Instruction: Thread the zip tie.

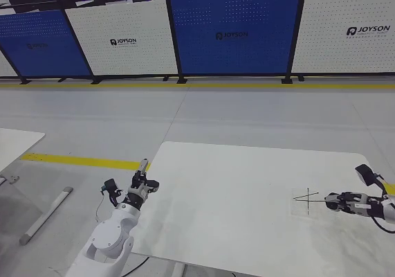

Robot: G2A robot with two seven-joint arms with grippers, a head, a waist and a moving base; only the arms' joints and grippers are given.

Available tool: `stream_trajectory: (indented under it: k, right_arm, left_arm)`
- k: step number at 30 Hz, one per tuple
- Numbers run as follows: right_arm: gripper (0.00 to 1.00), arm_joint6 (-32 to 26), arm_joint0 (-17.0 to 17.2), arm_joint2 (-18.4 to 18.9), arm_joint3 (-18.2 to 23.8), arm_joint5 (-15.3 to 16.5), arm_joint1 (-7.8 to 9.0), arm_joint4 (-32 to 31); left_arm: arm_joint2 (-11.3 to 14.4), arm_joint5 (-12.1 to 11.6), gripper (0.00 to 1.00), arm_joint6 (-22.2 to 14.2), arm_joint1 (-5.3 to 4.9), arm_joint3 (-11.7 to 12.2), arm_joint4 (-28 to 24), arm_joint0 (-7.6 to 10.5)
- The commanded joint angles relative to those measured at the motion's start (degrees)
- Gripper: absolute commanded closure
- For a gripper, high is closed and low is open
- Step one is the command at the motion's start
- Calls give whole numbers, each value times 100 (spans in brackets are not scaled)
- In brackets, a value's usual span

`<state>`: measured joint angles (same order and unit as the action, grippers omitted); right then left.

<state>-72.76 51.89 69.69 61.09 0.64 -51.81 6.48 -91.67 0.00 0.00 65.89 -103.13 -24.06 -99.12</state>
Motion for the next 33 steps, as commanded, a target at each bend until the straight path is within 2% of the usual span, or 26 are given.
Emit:
stream_trajectory:
  k: [1,3,7,9,25,29,33]
  right_arm:
    - [100,-159,42,113,132,98,32,127]
    - [100,-412,157,215,429,254,59,385]
    - [100,-535,490,418,1025,496,112,724]
    - [100,-662,636,479,1207,491,129,939]
    - [100,-626,643,482,1223,496,125,976]
    - [100,-688,662,397,1452,638,80,1767]
    - [100,-632,495,299,1564,605,32,2160]
  left_arm:
    - [0,0,0,0,0,0,0,0]
    - [0,0,0,0,0,0,0,0]
    - [0,0,0,0,0,0,0,0]
    - [0,0,0,0,0,0,0,0]
    - [0,0,0,0,0,0,0,0]
    - [0,0,0,0,0,0,0,0]
    - [0,0,0,0,0,0,0,0]
